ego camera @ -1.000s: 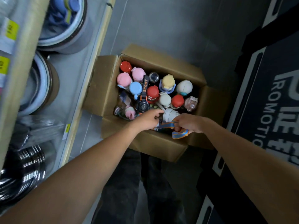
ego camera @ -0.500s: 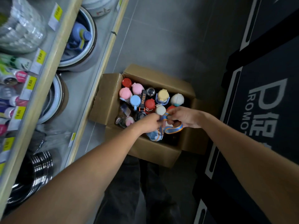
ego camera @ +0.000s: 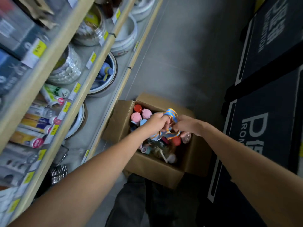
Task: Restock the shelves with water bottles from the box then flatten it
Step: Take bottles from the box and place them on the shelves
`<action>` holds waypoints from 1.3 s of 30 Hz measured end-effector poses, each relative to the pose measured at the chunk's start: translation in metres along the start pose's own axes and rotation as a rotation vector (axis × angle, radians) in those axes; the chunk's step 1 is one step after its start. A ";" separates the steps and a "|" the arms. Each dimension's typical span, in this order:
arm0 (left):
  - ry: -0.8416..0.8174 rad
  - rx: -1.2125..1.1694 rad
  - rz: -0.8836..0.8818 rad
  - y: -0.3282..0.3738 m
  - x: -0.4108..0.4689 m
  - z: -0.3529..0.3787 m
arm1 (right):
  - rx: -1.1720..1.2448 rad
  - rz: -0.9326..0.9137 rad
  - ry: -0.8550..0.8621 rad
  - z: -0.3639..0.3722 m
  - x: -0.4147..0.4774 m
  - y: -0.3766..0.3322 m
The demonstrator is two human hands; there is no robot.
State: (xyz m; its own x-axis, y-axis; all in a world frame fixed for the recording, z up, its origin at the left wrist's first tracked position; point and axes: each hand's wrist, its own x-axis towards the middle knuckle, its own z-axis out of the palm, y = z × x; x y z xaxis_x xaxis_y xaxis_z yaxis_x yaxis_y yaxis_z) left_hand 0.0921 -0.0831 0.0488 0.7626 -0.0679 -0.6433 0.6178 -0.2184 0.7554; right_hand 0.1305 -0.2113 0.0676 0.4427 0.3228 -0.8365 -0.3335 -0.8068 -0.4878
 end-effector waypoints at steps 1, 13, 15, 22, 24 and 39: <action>0.002 -0.028 0.011 0.014 -0.003 -0.006 | -0.019 -0.026 -0.011 -0.002 -0.005 -0.009; 0.156 -0.376 0.309 0.164 -0.090 -0.098 | -0.032 -0.319 0.276 -0.052 -0.070 -0.145; 0.230 -0.398 0.358 0.172 -0.112 -0.116 | 0.006 -0.363 0.268 -0.052 -0.083 -0.173; 0.390 -0.025 0.215 0.141 -0.198 -0.175 | 0.135 -0.534 0.207 -0.018 -0.149 -0.249; 0.336 0.118 0.177 0.127 -0.221 -0.180 | 0.145 -0.586 0.173 -0.005 -0.167 -0.268; 0.747 -0.026 0.098 0.006 -0.504 -0.188 | -0.041 -1.036 -0.316 0.239 -0.419 -0.364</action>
State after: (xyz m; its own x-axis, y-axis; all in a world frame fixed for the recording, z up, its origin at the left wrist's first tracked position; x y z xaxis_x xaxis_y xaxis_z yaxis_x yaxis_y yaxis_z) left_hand -0.2522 0.1324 0.4013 0.7358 0.5945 -0.3244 0.5376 -0.2214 0.8136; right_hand -0.1326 0.0652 0.5360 0.2571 0.9650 -0.0521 0.1100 -0.0828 -0.9905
